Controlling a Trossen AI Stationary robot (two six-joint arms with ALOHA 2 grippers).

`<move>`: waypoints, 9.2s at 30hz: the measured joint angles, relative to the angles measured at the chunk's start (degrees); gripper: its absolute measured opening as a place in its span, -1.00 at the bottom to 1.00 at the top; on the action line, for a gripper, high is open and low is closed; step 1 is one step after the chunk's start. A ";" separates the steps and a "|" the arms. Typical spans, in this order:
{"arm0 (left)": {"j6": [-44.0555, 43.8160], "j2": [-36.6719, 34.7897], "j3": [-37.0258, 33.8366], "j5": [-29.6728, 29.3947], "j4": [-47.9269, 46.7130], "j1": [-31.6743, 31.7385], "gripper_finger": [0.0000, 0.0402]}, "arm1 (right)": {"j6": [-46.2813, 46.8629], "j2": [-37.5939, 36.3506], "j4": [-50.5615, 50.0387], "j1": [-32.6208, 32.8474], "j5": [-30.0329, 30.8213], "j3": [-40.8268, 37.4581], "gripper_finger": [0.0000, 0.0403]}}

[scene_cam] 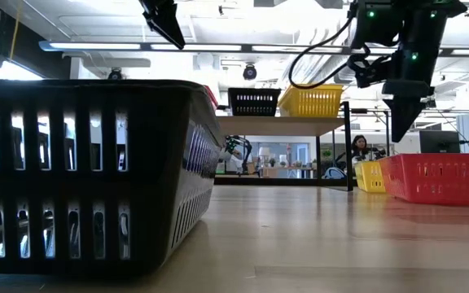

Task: Stack baskets on shelf by color
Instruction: Stack the yellow bin on the top of the yellow bin on the shelf, then stack the black bin on the top of the black bin on the shelf

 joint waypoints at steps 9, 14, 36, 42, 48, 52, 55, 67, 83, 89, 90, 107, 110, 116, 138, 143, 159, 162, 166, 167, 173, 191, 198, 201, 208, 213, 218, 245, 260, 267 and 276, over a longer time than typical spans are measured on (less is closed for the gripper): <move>0.01 0.00 0.00 0.00 0.00 0.00 -0.14 | -2.12 3.05 0.83 0.00 0.67 0.00 -0.34; 0.55 0.00 0.00 0.00 0.02 0.00 -0.14 | -2.50 5.94 1.69 0.00 1.49 0.00 -0.34; 1.09 0.00 0.00 -0.02 0.02 0.00 -0.14 | 2.62 16.94 2.45 0.00 1.59 0.00 -0.44; 1.03 0.00 0.00 -0.02 0.00 0.00 -0.14 | 2.59 16.94 2.16 0.00 1.88 0.00 -0.88; 0.92 0.00 0.00 -0.02 0.00 0.00 -0.14 | 5.37 15.35 0.20 0.74 1.57 0.05 -0.97; 0.92 0.00 0.00 -0.02 0.01 0.00 -0.14 | 10.10 12.55 -3.27 2.20 0.90 1.11 -0.98; 0.92 0.00 0.00 -0.02 0.02 0.00 -0.14 | 14.69 9.52 -5.07 3.38 0.90 2.36 -0.99; 0.50 0.00 0.00 -0.02 0.02 0.00 -0.14 | 27.08 -0.38 -17.49 3.93 6.32 12.56 -1.00; 0.23 0.00 0.00 0.00 0.00 0.00 -0.14 | -7.04 0.40 -17.29 -3.43 24.22 38.40 -1.00; -2.67 0.01 0.00 0.17 -0.23 -0.02 -0.14 | -29.09 4.67 -10.98 -6.76 19.89 44.96 -1.00; -3.01 0.02 0.00 0.18 -0.39 -0.02 -0.14 | -31.79 5.58 -10.77 -7.12 18.38 45.51 -1.00; -3.04 0.02 -0.02 0.20 -0.94 -0.04 -0.14 | -44.65 17.58 -11.96 -5.84 7.32 46.20 -1.00; -3.04 0.02 -0.02 0.20 -0.96 -0.04 -0.14 | -43.08 18.30 -12.67 -5.86 5.62 46.18 -1.00; -3.02 0.02 -0.02 0.22 -0.94 -0.07 -0.14 | -42.38 19.56 -14.13 -6.80 3.89 46.18 -1.00; -3.02 0.02 -0.02 0.22 -0.94 -0.07 -0.14 | -40.88 19.98 -15.45 -9.01 1.48 46.10 -1.00; -3.02 0.02 -0.02 0.22 -0.94 -0.07 -0.14 | -40.87 19.98 -15.41 -9.01 3.71 46.10 -0.97; -3.19 0.02 -0.02 0.22 -0.94 -0.07 -0.14 | -38.14 19.89 -15.81 -8.67 3.09 48.81 -0.55; -4.50 0.02 -0.02 0.22 -0.94 -0.07 -0.14 | -36.70 19.87 -17.53 -8.21 3.04 51.16 -0.55; -6.17 0.02 -0.02 1.85 -1.76 -0.10 -0.14 | -36.37 19.87 -19.02 -7.60 2.77 53.51 -0.55; -6.78 0.02 -0.02 2.57 -2.08 -0.25 -0.14 | -36.15 19.87 -19.21 -7.42 2.78 54.06 -0.55; -11.89 0.02 -0.02 6.99 -2.80 -3.87 -0.14 | -30.38 19.87 -19.64 -6.66 3.14 57.49 -0.55; -36.55 0.46 -0.04 1.68 -5.05 -35.46 -0.14 | -1.32 19.89 -19.72 -0.90 3.07 59.32 -0.55; -43.46 0.47 -0.04 -5.00 -5.03 -46.52 -0.14 | 3.43 19.89 -19.71 1.73 2.89 59.32 -0.55; -45.46 1.02 -0.01 -6.52 -4.83 -50.14 -0.14 | 5.08 19.89 -19.71 2.95 2.89 59.32 -0.55; -47.66 7.30 -0.02 -7.19 -4.19 -57.34 -0.14 | 8.27 19.89 -19.70 6.00 2.91 59.32 -0.55; -48.04 13.06 -0.02 -7.54 -1.08 -60.96 -0.14 | 8.75 19.91 -19.69 7.79 2.91 59.32 -0.55; -48.18 18.30 -0.02 -7.09 3.28 -63.31 -0.14 | 9.71 19.91 -19.69 8.71 2.91 59.32 -0.55; -94.82 30.34 -0.02 -6.47 -7.11 -65.54 -0.14 | 10.78 19.93 -22.29 12.34 0.79 59.30 -0.55; -105.42 33.33 0.00 -8.66 -5.33 -65.55 -0.14 | 13.36 19.93 -22.60 15.86 1.31 59.30 -0.55; -106.50 37.89 -0.02 -6.43 -4.95 -65.22 -0.14 | 13.36 19.93 -22.60 17.74 1.29 59.30 -0.55; -105.17 39.89 -0.04 -5.49 -4.57 -64.00 -0.25 | 15.77 19.93 -22.60 20.63 1.20 59.28 -0.55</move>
